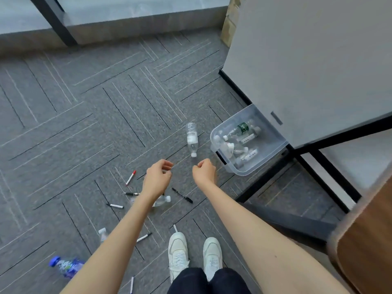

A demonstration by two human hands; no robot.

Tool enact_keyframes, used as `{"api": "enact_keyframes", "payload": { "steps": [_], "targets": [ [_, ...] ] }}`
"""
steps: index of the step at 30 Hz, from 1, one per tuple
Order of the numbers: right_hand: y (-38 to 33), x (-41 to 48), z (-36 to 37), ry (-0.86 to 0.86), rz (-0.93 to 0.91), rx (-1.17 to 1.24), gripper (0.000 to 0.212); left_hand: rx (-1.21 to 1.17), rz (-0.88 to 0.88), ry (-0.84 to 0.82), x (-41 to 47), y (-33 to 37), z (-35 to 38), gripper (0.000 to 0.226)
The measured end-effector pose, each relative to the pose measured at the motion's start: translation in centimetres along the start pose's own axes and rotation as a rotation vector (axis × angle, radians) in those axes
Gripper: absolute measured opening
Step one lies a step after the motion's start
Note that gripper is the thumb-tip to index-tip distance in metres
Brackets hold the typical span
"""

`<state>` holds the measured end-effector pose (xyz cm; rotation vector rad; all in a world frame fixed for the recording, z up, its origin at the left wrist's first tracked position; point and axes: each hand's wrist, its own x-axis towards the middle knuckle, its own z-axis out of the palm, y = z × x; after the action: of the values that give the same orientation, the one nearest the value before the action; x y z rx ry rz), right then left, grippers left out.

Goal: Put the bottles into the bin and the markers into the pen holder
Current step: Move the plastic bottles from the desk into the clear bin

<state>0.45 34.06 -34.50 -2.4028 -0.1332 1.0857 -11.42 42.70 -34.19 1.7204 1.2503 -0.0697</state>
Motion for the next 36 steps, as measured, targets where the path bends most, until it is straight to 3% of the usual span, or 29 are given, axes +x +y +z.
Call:
{"api": "enact_keyframes", "payload": {
  "steps": [7,11,21,24,29,32,36],
  "targets": [
    [6.2,13.4,10.1,0.011,0.085,-0.081,0.018,-0.006,-0.047,-0.016,9.9,-11.3,7.3,0.022],
    [7.8,20.0,13.1,0.016,0.091,-0.051,0.036,-0.008,-0.023,-0.042,14.6,-15.0,10.5,0.020],
    [9.8,34.0,19.5,0.042,0.153,0.268,0.068,-0.041,0.039,-0.005,23.5,-20.2,16.8,0.022],
    [10.9,36.3,21.0,0.111,0.146,0.236,0.060,-0.049,0.031,-0.009,24.5,-21.9,18.0,0.023],
    [11.9,37.2,21.0,0.208,0.084,0.201,0.026,-0.048,0.031,-0.025,24.9,-22.6,18.4,0.022],
    [11.4,34.4,20.2,0.207,0.043,0.226,0.022,-0.067,0.024,-0.024,24.2,-21.4,17.5,0.020],
    [9.8,27.3,18.5,0.227,-0.148,0.298,0.021,-0.114,0.025,-0.016,21.9,-17.6,15.0,0.018]
  ]
}}
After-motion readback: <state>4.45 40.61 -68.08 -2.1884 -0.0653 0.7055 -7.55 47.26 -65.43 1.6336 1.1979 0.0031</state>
